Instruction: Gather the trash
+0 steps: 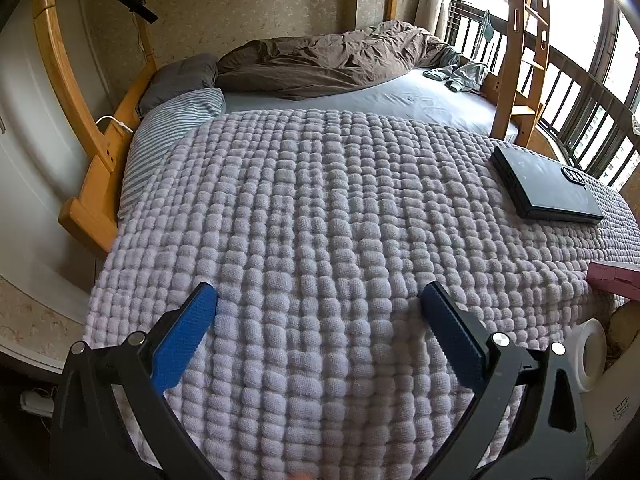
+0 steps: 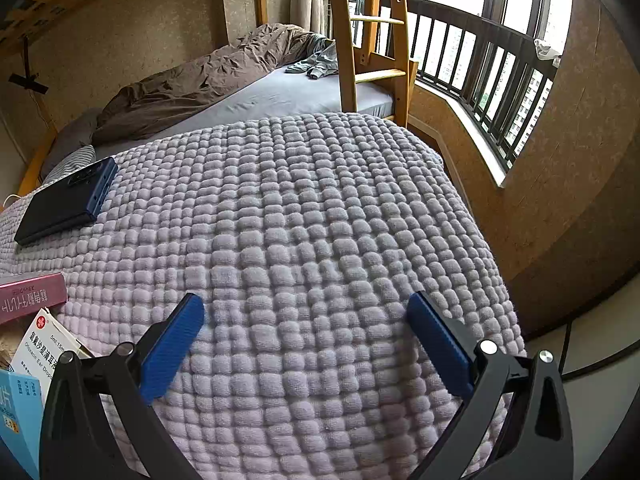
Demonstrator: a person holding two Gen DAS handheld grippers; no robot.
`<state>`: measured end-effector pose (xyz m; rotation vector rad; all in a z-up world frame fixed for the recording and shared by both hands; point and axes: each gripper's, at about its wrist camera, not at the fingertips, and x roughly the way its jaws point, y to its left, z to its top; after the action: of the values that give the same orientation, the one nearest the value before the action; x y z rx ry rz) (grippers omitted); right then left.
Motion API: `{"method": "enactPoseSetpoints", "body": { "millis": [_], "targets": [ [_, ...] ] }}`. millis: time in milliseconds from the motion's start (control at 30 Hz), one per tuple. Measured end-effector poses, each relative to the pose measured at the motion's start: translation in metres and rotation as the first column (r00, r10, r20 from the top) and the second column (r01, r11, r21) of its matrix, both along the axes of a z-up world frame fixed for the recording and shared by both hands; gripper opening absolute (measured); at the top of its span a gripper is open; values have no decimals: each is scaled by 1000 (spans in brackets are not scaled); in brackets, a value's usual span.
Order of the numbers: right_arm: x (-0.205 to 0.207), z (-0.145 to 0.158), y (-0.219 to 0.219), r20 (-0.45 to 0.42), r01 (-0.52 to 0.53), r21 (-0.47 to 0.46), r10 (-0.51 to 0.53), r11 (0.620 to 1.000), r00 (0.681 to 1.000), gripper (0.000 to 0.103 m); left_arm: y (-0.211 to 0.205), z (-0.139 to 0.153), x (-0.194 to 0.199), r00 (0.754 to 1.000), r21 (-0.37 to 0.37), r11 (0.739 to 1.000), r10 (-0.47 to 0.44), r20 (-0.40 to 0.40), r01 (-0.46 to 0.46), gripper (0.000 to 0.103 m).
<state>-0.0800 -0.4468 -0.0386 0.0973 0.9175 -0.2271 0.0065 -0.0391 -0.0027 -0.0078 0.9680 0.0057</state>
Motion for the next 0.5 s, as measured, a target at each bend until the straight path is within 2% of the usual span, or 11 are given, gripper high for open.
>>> {"method": "enactPoseSetpoints", "body": {
  "millis": [500],
  "targets": [
    [0, 0, 0, 0, 0, 0, 0, 1000, 1000, 100, -1, 0, 0, 1000, 2, 1000, -2, 0, 2, 102]
  ]
}}
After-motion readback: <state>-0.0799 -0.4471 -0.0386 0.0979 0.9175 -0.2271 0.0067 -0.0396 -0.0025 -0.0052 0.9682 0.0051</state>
